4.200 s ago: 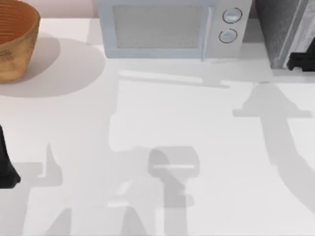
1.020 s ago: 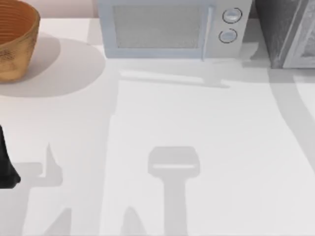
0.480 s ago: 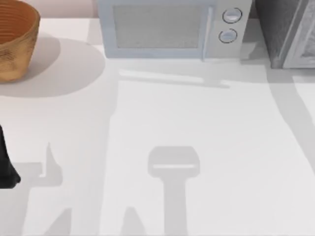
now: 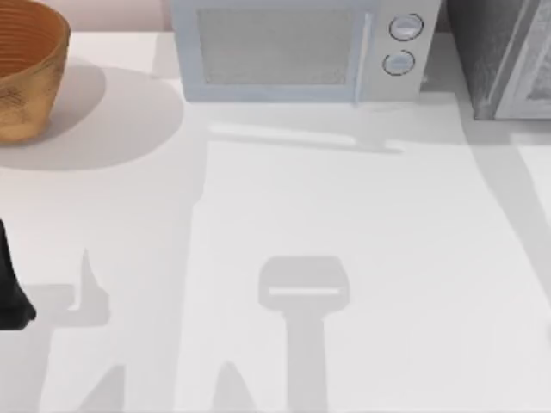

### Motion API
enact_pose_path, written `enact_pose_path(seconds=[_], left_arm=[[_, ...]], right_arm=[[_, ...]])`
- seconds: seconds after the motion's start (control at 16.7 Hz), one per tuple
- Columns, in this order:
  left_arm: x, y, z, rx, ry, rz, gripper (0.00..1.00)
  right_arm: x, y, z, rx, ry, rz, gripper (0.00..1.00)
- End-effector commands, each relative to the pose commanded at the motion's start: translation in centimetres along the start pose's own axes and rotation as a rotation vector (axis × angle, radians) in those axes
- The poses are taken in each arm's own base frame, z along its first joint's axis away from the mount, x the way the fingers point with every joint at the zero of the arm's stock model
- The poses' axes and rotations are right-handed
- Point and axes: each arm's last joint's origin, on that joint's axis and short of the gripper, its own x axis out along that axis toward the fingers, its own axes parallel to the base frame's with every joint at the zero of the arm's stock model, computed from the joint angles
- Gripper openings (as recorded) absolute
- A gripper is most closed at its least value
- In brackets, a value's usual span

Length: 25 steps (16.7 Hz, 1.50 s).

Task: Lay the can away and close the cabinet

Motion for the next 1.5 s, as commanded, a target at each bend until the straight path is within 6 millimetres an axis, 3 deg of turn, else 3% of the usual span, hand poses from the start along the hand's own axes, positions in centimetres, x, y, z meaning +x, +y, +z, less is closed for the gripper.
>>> enact_pose_path(seconds=[0.42, 0.78, 1.02, 1.38, 1.5], left_arm=[[0.0, 0.0, 0.0, 0.0, 0.0, 0.0, 1.0], [0.0, 0.0, 0.0, 0.0, 0.0, 0.0, 1.0], [0.0, 0.0, 0.0, 0.0, 0.0, 0.0, 1.0], [0.0, 0.0, 0.0, 0.0, 0.0, 0.0, 1.0], [0.0, 0.0, 0.0, 0.0, 0.0, 0.0, 1.0]], right_arm=[[6.7, 0.3, -0.1, -0.007, 0.049, 0.0, 0.0], [10.5, -0.1, -0.6, -0.005, 0.042, -0.001, 0.0], [11.8, -0.4, -1.1, -0.006, 0.037, -0.002, 0.0], [12.0, -0.4, -1.2, -0.006, 0.037, -0.002, 0.0], [12.0, -0.4, -1.2, -0.006, 0.037, -0.002, 0.15]])
